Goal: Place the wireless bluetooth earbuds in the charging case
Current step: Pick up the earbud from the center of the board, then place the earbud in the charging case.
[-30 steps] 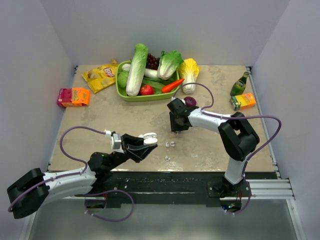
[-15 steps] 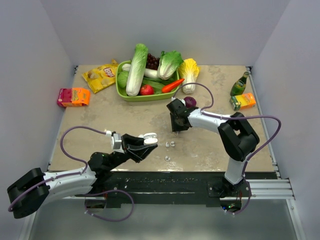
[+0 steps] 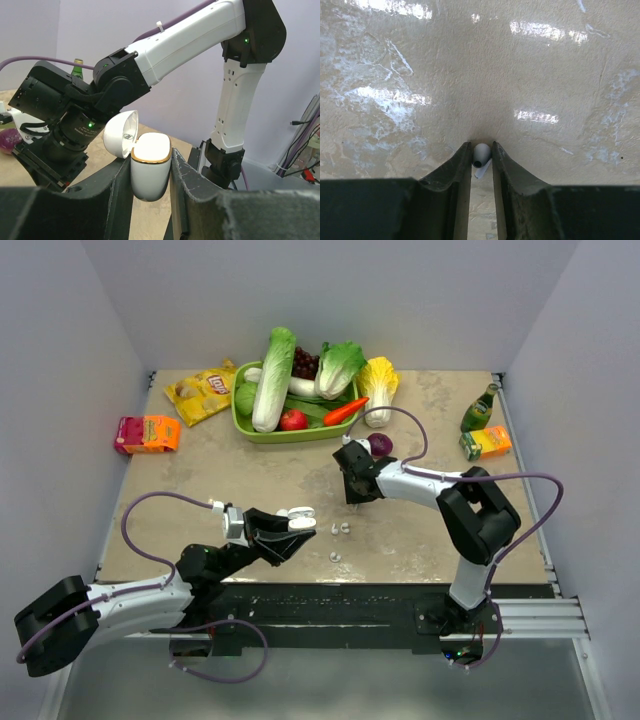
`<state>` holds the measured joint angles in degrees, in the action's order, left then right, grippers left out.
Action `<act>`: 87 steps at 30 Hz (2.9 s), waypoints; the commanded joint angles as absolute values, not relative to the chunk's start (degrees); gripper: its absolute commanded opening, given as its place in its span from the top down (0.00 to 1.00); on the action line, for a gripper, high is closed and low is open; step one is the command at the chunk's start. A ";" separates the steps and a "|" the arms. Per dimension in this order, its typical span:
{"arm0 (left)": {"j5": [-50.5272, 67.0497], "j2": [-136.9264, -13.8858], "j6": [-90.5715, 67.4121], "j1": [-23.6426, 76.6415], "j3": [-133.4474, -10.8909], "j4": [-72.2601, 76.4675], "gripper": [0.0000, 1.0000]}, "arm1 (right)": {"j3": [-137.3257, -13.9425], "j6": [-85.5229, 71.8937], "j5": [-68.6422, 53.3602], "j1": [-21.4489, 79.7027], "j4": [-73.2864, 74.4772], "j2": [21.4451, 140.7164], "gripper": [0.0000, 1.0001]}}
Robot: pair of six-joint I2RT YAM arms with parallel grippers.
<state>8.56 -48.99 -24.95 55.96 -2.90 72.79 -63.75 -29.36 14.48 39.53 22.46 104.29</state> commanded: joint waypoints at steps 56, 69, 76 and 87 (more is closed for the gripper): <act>18.46 -76.72 -9.23 53.53 -32.68 85.61 1.00 | -58.97 -6.33 0.62 48.07 -2.37 44.21 1.00; 16.17 -79.89 -14.41 53.26 -39.72 79.64 1.00 | -56.08 -5.71 0.18 48.78 -7.47 43.77 1.00; 15.38 -80.07 -17.48 53.26 -42.36 74.45 1.00 | -54.23 -5.10 1.93 49.04 -8.70 43.16 1.00; 15.73 -80.95 -22.32 53.26 -48.51 61.62 1.00 | -52.82 -3.52 4.39 49.13 -11.16 43.15 1.00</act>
<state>16.14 -80.68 -19.46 53.63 -45.45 64.58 -53.19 -5.30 2.28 48.80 -7.66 43.64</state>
